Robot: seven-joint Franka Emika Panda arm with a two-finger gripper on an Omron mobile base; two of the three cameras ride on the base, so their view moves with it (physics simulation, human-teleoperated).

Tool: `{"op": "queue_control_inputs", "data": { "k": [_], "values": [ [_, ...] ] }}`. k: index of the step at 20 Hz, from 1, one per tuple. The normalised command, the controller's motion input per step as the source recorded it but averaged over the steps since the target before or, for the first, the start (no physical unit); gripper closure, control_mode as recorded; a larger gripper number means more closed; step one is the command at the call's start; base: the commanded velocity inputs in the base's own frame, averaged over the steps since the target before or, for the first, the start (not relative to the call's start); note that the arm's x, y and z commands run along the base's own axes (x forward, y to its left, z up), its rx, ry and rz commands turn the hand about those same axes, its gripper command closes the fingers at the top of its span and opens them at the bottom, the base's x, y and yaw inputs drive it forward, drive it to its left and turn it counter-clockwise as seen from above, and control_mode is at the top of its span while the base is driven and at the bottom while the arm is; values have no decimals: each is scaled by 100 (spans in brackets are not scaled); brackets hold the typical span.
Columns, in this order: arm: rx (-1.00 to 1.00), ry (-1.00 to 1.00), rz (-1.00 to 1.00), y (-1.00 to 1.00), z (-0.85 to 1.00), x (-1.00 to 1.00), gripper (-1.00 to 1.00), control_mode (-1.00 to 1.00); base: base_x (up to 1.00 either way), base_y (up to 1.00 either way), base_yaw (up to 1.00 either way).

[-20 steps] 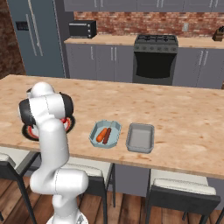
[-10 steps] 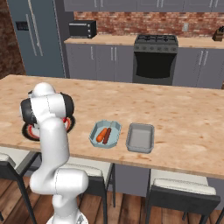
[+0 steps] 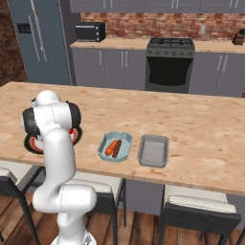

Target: Place one cooked food and one vegetable from the large plate to each tupperware container.

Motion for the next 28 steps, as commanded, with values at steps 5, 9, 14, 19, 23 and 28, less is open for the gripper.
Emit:
{"op": "queue_control_inputs", "data": {
  "k": [5, 9, 14, 19, 23, 28],
  "values": [
    [0, 0, 0, 0, 20, -15, 100, -100, 0, 0, 0],
    [0, 0, -4, -39, 89, -55, 100, -100, 0, 0, 0],
    [3, 0, -10, -92, 76, -88, 100, -100, 0, 0, 0],
    [2, -5, -8, -99, 82, -88, 100, -100, 0, 0, 0],
    [0, -1, -9, -100, 70, -39, 100, -100, 0, 0, 0],
    [0, 0, -15, -100, 64, -39, 100, -100, 0, 0, 0]
  ]
}}
